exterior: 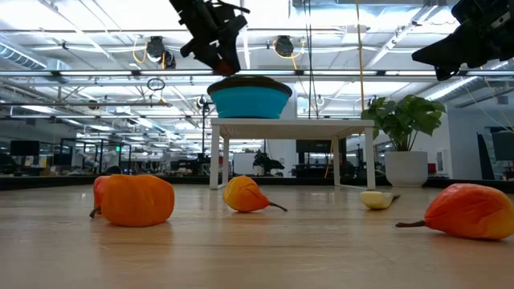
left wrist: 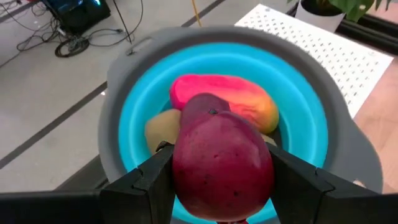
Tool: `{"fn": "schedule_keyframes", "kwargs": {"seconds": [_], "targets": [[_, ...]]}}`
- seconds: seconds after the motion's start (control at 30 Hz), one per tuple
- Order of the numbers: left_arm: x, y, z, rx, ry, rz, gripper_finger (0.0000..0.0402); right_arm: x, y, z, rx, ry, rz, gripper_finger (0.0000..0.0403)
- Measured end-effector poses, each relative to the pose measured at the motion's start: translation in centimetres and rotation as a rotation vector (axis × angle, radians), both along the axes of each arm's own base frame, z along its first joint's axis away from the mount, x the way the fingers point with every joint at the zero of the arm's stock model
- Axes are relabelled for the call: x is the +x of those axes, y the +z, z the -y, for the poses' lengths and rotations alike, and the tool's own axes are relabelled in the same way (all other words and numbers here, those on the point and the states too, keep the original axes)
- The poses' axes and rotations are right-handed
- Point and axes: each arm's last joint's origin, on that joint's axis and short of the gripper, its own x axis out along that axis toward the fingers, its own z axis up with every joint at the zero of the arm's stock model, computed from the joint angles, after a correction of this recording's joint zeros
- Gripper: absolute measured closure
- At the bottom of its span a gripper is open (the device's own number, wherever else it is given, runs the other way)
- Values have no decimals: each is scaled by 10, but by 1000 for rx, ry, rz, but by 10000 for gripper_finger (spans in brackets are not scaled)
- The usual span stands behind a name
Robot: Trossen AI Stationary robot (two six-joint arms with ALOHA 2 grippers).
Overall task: Pick & Place Fruit
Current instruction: Put the red pomegranate into the blue strainer bowl on the shelf
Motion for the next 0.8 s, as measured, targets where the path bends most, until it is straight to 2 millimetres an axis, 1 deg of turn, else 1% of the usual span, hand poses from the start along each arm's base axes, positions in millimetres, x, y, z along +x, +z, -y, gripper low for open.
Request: {"fn": "schedule_keyframes", "kwargs": {"seconds": [0.33, 0.6, 0.8], "targets": [[1, -3, 0, -2, -29, -12, 190, 0, 0, 0, 0, 0, 0, 399], [18, -23, -2, -42, -121, -60, 190, 0, 0, 0, 0, -3, -1, 399], [19, -21, -4, -26, -113, -35, 190, 0, 0, 0, 1, -4, -3, 399]]}}
